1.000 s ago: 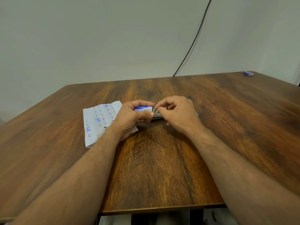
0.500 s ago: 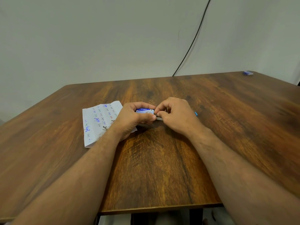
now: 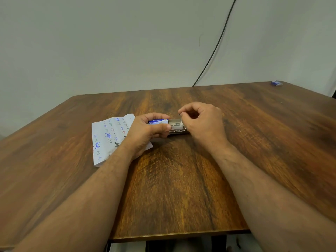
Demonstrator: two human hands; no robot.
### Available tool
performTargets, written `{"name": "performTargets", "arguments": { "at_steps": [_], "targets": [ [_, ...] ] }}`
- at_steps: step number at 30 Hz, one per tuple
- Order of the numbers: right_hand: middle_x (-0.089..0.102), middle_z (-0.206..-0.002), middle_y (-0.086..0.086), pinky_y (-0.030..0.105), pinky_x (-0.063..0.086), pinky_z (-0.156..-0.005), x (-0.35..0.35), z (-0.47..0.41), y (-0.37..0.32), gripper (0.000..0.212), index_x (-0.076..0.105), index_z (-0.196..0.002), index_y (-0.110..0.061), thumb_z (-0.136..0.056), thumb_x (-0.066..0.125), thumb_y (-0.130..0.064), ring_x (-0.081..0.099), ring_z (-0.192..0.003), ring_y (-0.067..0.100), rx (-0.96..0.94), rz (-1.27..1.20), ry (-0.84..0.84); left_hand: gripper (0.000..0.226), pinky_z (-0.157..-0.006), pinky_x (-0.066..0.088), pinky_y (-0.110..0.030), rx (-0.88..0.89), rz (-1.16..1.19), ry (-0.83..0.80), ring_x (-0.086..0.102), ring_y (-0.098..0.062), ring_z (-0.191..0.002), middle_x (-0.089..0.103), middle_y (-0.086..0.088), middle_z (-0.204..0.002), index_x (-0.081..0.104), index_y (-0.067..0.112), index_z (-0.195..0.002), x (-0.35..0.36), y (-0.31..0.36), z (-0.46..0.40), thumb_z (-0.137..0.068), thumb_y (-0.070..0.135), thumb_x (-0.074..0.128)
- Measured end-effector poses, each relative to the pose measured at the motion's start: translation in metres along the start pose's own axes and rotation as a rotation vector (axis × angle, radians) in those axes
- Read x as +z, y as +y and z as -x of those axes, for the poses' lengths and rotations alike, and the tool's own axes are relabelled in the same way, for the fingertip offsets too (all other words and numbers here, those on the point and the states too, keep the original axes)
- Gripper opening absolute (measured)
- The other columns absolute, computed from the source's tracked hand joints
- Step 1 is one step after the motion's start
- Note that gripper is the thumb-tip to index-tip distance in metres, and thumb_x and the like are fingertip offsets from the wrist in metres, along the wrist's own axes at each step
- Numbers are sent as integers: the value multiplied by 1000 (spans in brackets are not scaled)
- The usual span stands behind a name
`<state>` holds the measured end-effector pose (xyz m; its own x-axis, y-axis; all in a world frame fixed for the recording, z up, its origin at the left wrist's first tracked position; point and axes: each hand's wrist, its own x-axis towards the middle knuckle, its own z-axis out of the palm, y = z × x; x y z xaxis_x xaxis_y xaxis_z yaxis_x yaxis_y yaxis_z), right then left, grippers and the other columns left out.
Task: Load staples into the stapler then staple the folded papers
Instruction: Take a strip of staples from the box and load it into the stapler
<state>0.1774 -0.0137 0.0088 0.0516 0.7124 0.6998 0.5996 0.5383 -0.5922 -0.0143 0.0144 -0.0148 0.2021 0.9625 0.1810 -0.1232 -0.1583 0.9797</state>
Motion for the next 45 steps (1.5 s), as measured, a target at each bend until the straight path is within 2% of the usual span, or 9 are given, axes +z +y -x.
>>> {"name": "performTargets", "arguments": {
  "at_steps": [7, 9, 13, 19, 23, 27, 32, 38, 45],
  "targets": [
    [61, -75, -30, 6, 50, -63, 3, 2, -1, 12, 79, -90, -26, -89, 71, -17, 64, -82, -14, 18, -47, 50, 38, -71, 61, -27, 43, 60, 37, 76, -21, -82, 78, -9, -94, 75, 8, -103, 2, 2, 1, -67, 17, 83],
    [61, -73, -31, 6, 51, -63, 4, 3, 1, 12, 79, -89, -28, -88, 71, -19, 65, -78, -14, 29, -37, 44, 39, -73, 62, -27, 43, 74, 46, 76, -25, -91, 77, -13, -102, 74, 7, -104, 2, 2, 2, -67, 16, 83],
    [70, -78, -14, 5, 50, -62, 7, 4, 3, 11, 80, -90, -22, -87, 73, -15, 68, -75, -4, -6, -65, 6, 37, -75, 62, -27, 43, 80, 39, 76, -27, -96, 70, -22, -117, 74, 9, -105, 2, 3, 3, -69, 13, 83],
    [72, -85, -9, 5, 51, -66, 7, 5, 9, 11, 79, -93, -19, -88, 73, -13, 67, -78, -2, -85, -35, -40, 47, -81, 61, -31, 30, 28, 18, 69, -34, -113, 65, -19, -126, 75, 15, -110, -1, 1, 0, -65, 7, 86],
    [76, -91, -5, 11, 54, -68, 8, 5, 12, 13, 79, -94, -19, -88, 71, -12, 70, -81, 5, -134, -13, -42, 57, -82, 61, -33, 53, 18, 23, 68, -33, -114, 63, -20, -128, 72, 20, -117, 0, 0, 0, -63, 7, 87],
    [75, -92, -5, 13, 56, -71, 10, 4, 13, 12, 79, -95, -17, -89, 71, -11, 69, -83, 6, -156, -15, -54, 75, -88, 60, -39, 58, 26, 57, 66, -35, -117, 62, -17, -130, 57, 24, -131, 1, 0, 1, -66, 2, 86],
    [76, -90, -5, 5, 50, -69, 15, 4, 13, 13, 80, -93, -18, -87, 70, -11, 67, -79, 2, -136, -32, -57, 66, -94, 57, -39, 56, 17, 41, 61, -39, -123, 59, -21, -132, 55, 20, -132, 0, 1, 1, -78, -12, 73],
    [77, -94, -1, 3, 46, -68, 22, 6, 10, 13, 80, -97, -16, -90, 70, -12, 64, -81, 2, -141, -2, -140, 67, -96, 55, -40, 36, -37, 2, 63, -31, -111, 60, -22, -125, 57, 19, -129, 3, 4, 4, -69, -5, 78],
    [78, -96, 1, 22, 56, -74, 19, 4, 13, 14, 80, -98, -17, -89, 69, -13, 68, -86, 8, -171, 39, -182, 62, -95, 57, -40, 33, -95, -43, 61, -37, -121, 58, -22, -130, 60, 18, -126, 1, 2, 3, -76, -15, 74]
  ]
}}
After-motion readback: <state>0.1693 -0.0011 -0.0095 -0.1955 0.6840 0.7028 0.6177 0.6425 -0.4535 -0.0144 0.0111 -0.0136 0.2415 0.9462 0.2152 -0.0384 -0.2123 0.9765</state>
